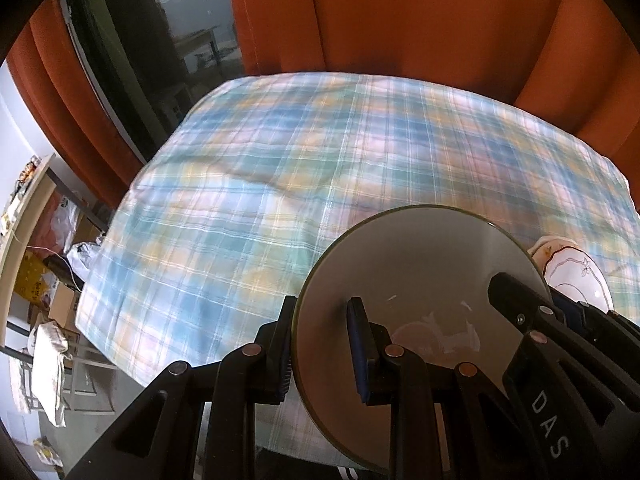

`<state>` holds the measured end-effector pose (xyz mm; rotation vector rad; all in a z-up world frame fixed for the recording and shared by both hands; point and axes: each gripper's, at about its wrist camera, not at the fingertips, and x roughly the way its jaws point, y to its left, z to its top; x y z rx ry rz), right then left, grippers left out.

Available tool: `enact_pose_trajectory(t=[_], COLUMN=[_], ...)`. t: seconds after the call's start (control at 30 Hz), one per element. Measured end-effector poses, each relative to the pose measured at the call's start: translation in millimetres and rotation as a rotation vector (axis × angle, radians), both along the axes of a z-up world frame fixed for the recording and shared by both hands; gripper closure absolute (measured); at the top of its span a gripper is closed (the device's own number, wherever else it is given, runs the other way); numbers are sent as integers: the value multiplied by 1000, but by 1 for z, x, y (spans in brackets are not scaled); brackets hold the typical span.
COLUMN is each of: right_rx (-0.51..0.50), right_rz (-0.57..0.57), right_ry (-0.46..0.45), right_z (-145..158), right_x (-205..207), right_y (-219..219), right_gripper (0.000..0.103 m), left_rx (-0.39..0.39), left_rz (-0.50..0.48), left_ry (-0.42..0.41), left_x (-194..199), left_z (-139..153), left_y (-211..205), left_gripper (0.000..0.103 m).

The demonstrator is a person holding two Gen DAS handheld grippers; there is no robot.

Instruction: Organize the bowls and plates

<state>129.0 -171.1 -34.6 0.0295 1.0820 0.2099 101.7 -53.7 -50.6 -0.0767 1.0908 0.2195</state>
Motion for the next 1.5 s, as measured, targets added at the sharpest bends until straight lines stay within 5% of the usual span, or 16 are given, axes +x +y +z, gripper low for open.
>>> enact_pose_trajectory(t=[0.2,0.47,0.77,0.93,1.17,1.5], right_rx=[-78,-96,-11,38,38,32], right_rz=[-3,1,37,37,-19,-117], right_ry=[-15,-11,50,93,99,135], right_z=[-4,-9,-22,-26,-24,-33], right_x=[5,6,0,-1,0,12], right_y=[5,0,-13,-18,-26,-21], right_gripper=[83,83,83,74,43,41], left_rx=[-75,-18,-34,-37,-103,-179], left_rz=[-15,-28,13,34,25,-156], left_ry=[48,26,49,64,59,105], left_x=[7,5,-6,-10,-7,16], left_z=[-17,-18,-23,-24,-24,-31], left_y=[0,-8,-13,-10,5,15], left_gripper=[82,81,62,44,26,26])
